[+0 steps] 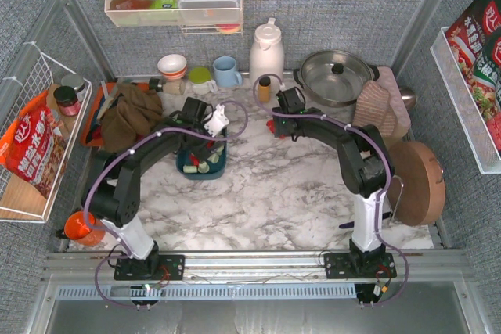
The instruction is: Mix the coffee capsules in the storage basket
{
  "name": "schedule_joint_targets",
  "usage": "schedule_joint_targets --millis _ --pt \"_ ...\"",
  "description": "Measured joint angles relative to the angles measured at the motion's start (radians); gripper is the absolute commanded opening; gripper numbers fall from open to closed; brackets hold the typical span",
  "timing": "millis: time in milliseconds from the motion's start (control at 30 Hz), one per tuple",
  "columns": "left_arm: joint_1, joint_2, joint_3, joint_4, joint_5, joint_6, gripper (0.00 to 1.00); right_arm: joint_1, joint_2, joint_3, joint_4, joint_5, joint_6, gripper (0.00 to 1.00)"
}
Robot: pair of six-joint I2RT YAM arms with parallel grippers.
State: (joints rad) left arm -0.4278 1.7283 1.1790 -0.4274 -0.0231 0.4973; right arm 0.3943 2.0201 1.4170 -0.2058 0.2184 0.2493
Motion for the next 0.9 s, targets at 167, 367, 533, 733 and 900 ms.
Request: schedule_joint_targets --millis 167,367,533,733,900 --pt "0.003 -0.04 -0.018 0.023 0.006 -0.004 0.99 -0.008 0.027 0.027 0.017 -0.048 -0.001 0.54" --pt "0.011 -0.14 -0.088 0.132 -0.007 -0.032 0.99 -0.007 0.054 0.049 0.031 -0.067 -0.001 0.44" --pt "0.012 -0.222 -0.147 0.256 -0.018 -0.084 0.99 -0.008 0.065 0.061 0.031 -0.072 -0.001 0.21" --pt "0.012 -0.324 -0.246 0.454 0.137 -0.158 0.99 -0.007 -0.002 0.021 0.023 -0.097 0.0 0.12" --pt "0.012 -0.395 -0.418 0.739 0.293 -0.275 0.99 0.001 -0.162 -0.085 0.032 -0.145 0.016 0.11"
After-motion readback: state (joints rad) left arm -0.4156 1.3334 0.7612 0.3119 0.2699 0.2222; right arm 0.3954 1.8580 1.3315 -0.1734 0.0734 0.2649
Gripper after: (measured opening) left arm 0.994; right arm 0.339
